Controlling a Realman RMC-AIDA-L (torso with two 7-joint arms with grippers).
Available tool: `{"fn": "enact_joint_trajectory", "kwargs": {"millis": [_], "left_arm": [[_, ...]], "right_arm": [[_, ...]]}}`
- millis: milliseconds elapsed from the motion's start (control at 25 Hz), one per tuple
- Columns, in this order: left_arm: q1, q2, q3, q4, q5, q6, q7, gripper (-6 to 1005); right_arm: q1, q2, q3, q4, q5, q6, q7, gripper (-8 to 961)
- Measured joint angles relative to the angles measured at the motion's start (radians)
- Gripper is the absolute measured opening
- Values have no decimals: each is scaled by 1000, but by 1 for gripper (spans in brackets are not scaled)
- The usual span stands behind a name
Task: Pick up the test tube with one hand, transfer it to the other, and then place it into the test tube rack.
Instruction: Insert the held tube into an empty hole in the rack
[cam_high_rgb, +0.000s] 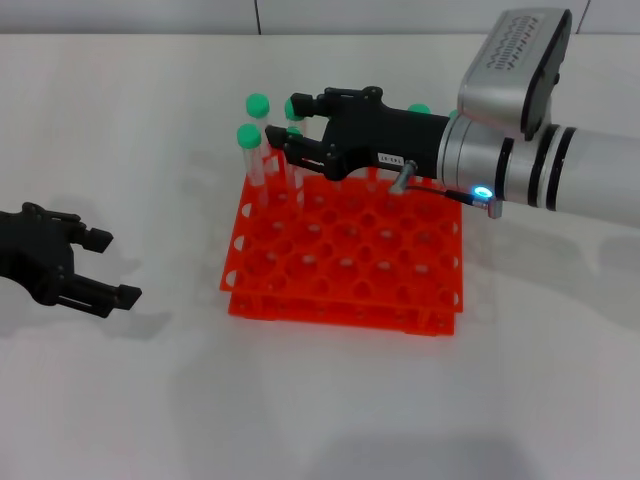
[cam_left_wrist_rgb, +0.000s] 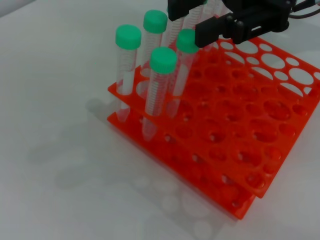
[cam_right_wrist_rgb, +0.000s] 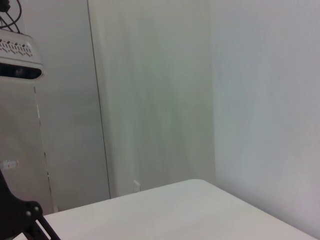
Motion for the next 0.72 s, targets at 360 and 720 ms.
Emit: {"fn": "enact_joint_trajectory", "kwargs": {"millis": [360,720], "left_arm": [[6,0,-9,0,-4,0,7,888],[16,-26,-93,1,-32,2,64,888]], "right_arm": [[-20,-8,12,-18,-1,-72,-17,611],[-149,-70,173,-99,-176,-261,93,667]]}}
